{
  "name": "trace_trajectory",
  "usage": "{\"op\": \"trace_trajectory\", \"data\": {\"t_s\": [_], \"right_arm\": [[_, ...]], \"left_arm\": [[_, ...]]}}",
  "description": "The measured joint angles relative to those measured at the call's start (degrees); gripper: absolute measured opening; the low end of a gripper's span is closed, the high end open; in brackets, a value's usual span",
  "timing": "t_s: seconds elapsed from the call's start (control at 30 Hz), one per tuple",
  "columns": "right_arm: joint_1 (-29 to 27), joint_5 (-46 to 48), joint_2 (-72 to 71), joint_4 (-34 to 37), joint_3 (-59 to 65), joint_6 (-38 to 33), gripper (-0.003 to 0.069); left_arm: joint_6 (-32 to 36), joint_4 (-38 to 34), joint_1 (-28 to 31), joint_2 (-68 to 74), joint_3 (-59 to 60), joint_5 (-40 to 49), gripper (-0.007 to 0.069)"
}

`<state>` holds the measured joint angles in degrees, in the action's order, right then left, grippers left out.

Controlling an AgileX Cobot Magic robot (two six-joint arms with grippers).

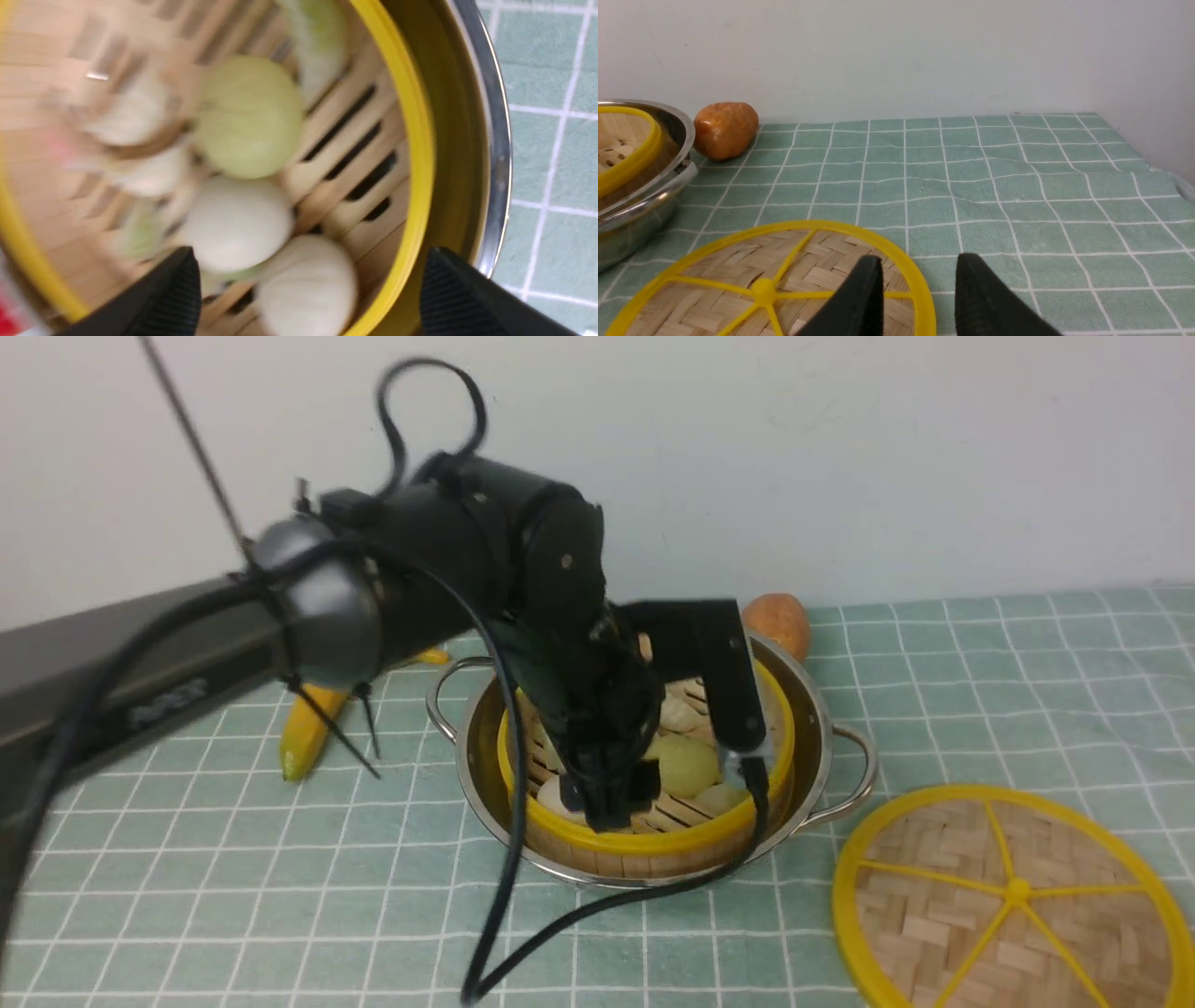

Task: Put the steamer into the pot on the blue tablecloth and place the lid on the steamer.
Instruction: 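Move the gripper down to the bamboo steamer lid and grasp its center knob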

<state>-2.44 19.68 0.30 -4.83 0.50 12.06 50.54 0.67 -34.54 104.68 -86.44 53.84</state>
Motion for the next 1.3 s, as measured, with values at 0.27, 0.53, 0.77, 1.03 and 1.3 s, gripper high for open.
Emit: {"op": "trace_trajectory", "data": {"t_s": [0.27,0.53,0.77,1.03,1.3], "right_arm": [[0.0,0.0,0.0,0.0,0.0,0.0,0.0244],[0.0,0.0,0.0,0.0,0.0,0.0,0.0244],[0.0,0.0,0.0,0.0,0.0,0.0,0.0244],[0.0,0.0,0.0,0.0,0.0,0.0,0.0244],[0.0,0.0,0.0,0.0,0.0,0.0,0.0244]], "left_arm": [[-6.6,-0.7,0.0,-9.6,0.0,0.5,0.0576],[-18.2,-5.0,0.0,-19.5,-0.1,-2.8,0.0576],[-20.5,-5.8,0.0,-21.5,-0.1,-5.3,0.0576],[-20.7,-6.1,0.7,-22.5,1.0,-5.8,0.0576],[-20.7,-14.2,12.6,-38.1,17.0,-8.0,0.0576]]}}
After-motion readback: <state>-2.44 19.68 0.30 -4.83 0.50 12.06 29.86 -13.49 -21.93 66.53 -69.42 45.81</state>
